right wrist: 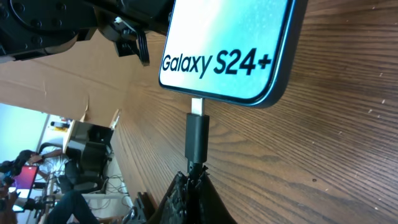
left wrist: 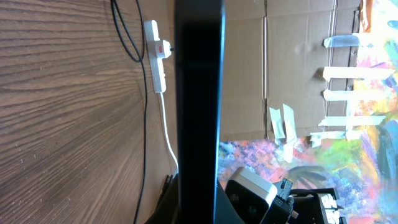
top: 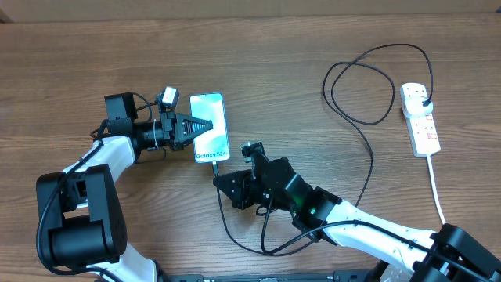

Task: Plug charger to phone and switch on socket
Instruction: 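Align the plug tip with the phone's charging port using the right gripper, then push the plug upward into the phone's port with the right gripper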

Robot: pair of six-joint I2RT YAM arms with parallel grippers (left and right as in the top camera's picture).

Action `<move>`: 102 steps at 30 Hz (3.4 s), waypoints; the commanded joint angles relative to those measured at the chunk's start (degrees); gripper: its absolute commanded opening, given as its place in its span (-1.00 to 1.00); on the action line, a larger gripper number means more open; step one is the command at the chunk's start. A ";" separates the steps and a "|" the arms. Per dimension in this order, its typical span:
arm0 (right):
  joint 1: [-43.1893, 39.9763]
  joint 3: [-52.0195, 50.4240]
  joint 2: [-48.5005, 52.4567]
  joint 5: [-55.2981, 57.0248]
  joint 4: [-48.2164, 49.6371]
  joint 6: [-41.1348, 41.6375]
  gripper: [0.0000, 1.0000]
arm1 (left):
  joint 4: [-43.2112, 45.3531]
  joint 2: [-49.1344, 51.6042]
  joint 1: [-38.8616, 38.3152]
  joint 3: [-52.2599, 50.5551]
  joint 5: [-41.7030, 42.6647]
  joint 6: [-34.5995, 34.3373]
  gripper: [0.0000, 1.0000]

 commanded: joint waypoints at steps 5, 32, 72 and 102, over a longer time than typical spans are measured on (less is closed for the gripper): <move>0.33 -0.33 0.46 1.79 0.48 -0.44 -0.93 | 0.20 0.50 -0.22 0.13 2.67 -1.51 -0.91; 0.35 -0.33 0.72 -0.59 1.49 2.47 -0.93 | 0.17 0.50 -0.26 0.13 2.67 -2.97 -0.92; 0.35 -0.33 0.92 -2.93 1.05 3.23 -0.92 | 0.46 0.50 -0.96 0.13 1.92 -3.78 -0.91; 0.33 -0.33 0.92 -1.20 2.62 3.02 -0.88 | 0.48 0.50 -0.96 0.13 1.70 -3.78 -0.91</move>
